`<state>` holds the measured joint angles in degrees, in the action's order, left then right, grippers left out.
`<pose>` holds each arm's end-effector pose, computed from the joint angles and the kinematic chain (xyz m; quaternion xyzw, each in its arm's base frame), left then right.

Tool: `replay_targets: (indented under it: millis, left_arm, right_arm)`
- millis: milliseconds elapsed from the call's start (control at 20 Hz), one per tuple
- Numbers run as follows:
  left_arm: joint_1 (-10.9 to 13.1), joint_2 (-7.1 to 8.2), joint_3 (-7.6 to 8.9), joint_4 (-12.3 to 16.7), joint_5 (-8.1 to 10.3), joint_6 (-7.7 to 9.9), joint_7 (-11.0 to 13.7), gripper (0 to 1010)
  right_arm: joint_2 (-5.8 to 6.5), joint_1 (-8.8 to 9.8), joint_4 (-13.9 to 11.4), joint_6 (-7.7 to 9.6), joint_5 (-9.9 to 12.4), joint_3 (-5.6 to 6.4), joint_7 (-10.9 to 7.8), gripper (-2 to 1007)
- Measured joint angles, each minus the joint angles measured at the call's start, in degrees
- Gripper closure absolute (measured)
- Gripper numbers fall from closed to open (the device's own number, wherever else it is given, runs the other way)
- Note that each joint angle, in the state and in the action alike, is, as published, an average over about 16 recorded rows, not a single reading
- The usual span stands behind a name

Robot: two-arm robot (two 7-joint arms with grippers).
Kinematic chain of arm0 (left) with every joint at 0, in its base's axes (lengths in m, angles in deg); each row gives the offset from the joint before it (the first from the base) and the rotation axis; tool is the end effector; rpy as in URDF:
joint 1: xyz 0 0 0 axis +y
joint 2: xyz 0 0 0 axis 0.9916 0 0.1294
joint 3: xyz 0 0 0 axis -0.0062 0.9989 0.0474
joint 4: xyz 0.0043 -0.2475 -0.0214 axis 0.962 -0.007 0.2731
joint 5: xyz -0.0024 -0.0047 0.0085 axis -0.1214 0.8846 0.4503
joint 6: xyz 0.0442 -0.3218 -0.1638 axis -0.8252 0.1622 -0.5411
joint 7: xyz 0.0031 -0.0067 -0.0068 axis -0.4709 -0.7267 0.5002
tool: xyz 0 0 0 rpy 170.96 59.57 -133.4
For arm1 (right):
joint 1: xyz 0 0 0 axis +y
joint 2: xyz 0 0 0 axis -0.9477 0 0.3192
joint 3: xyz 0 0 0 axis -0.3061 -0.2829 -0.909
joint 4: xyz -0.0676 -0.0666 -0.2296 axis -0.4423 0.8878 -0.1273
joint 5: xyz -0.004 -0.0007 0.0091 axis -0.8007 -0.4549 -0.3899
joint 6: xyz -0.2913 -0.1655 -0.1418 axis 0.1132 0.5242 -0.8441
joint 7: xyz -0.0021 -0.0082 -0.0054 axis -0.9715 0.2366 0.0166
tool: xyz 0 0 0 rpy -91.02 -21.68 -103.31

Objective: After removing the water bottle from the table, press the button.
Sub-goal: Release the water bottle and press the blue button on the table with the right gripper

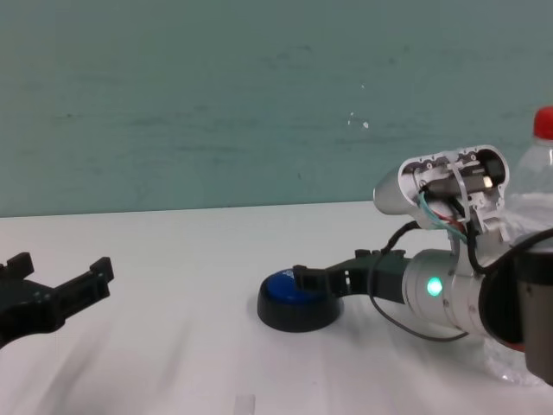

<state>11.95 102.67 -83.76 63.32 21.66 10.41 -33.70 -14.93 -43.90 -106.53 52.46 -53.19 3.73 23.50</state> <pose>0.3613 0.0568 -0.2904 0.0643 -0.0993 0.5974 0.7932 0.4735 0.0963 -0.2514 -0.1103 0.0584 -0.5116 0.8501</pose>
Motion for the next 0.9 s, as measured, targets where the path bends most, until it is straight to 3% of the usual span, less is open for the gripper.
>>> replay_targets:
  millis: [400,900]
  left_arm:
    - [0.0,0.0,0.0,0.0,0.0,0.0,0.0,7]
    - [0.0,0.0,0.0,0.0,0.0,0.0,0.0,7]
  right_arm:
    - [0.18,0.19,-1.0,-0.58,0.2,0.1,-0.21,5]
    - [0.7,1.52,-4.7,-1.53,0.6,0.12,-0.27,5]
